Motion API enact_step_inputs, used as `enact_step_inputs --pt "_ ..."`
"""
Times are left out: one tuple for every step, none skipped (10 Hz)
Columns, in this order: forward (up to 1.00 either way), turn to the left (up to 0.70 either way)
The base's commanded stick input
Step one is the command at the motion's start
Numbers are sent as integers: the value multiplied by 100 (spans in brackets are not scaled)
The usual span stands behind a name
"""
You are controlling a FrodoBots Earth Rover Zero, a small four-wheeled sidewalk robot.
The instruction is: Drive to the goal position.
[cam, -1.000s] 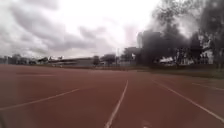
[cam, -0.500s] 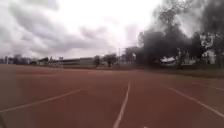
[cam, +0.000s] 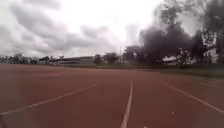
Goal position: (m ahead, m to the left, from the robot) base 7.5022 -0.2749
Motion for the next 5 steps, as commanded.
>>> enact_step_inputs --pt "70 0" --pt "70 0" --pt "70 0" --pt "70 0" --pt "70 0"
